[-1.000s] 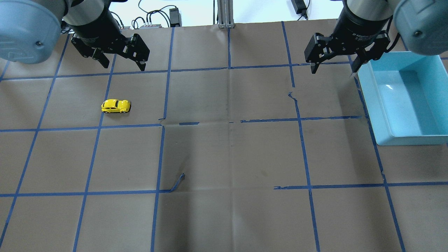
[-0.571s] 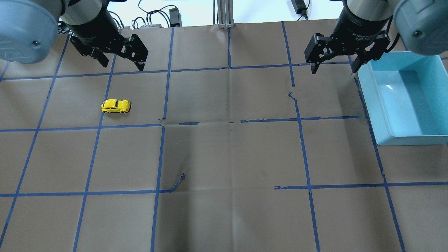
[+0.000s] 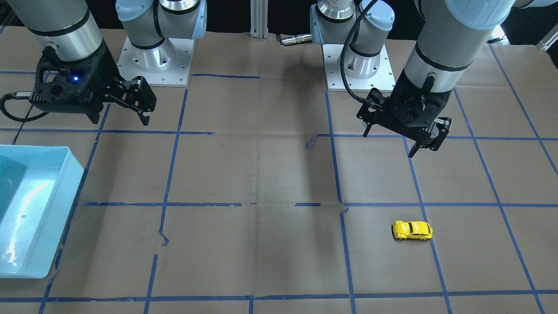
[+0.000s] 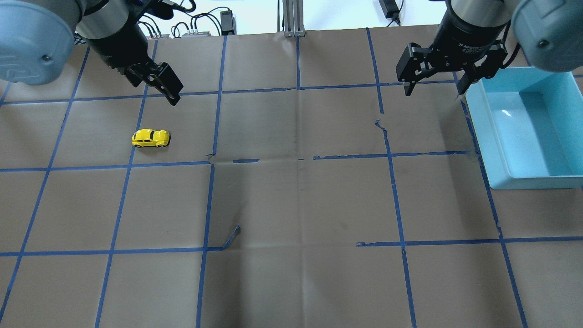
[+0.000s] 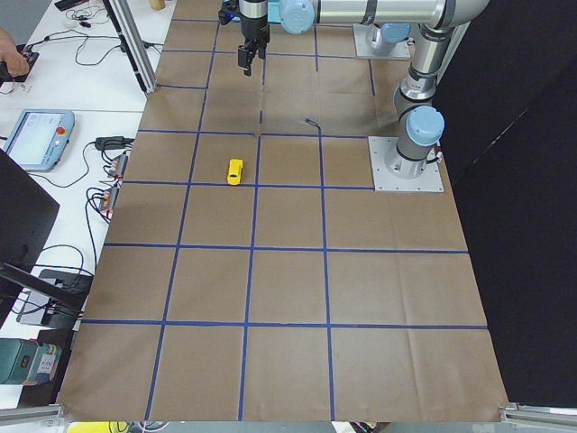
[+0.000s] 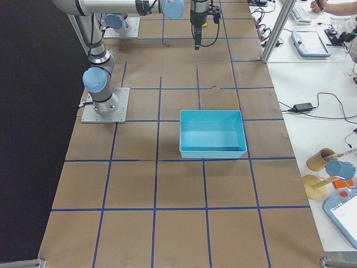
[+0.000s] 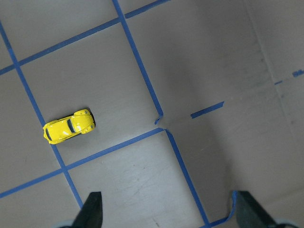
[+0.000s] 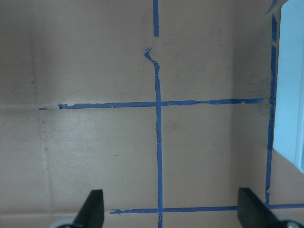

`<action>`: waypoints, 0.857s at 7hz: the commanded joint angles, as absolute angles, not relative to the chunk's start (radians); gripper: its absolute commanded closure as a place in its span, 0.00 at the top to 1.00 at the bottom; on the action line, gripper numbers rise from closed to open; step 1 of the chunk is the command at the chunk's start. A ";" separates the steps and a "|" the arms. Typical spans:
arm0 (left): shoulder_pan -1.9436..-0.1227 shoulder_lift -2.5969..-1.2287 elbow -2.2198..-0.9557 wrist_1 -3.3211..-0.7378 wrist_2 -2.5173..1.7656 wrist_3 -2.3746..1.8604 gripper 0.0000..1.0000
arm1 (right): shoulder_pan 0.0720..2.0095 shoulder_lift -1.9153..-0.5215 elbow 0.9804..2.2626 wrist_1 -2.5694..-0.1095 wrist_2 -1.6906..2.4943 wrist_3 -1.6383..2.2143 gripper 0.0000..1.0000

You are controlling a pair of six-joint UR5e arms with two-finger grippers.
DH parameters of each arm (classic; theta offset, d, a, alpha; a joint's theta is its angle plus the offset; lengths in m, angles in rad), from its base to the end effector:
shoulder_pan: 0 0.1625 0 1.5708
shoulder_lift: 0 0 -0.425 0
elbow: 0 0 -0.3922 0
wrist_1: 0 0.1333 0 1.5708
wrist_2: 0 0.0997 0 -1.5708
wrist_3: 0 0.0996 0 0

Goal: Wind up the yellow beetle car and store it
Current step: 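Move the left gripper down toward the yellow beetle car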

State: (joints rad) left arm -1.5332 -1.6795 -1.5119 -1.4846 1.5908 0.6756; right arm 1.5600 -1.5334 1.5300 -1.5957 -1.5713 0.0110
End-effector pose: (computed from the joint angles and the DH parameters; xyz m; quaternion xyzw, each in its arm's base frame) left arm -0.1109 -0.5456 0.4696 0.3134 0.9494 -0.0136 0.0157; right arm 0.1277 -0.5120 0.4918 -0.0109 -0.9998 0.0141 0.0003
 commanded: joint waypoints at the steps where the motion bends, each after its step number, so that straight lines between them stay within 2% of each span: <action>1: -1.462 -1.712 -1.551 -1.451 1.618 1.083 1.00 | 1.560 -1.534 1.529 -1.597 -1.572 0.009 1.00; 6: -1.341 -1.897 -1.586 -1.241 1.618 1.722 1.00 | 1.560 -1.534 1.529 -1.597 -1.571 0.009 1.00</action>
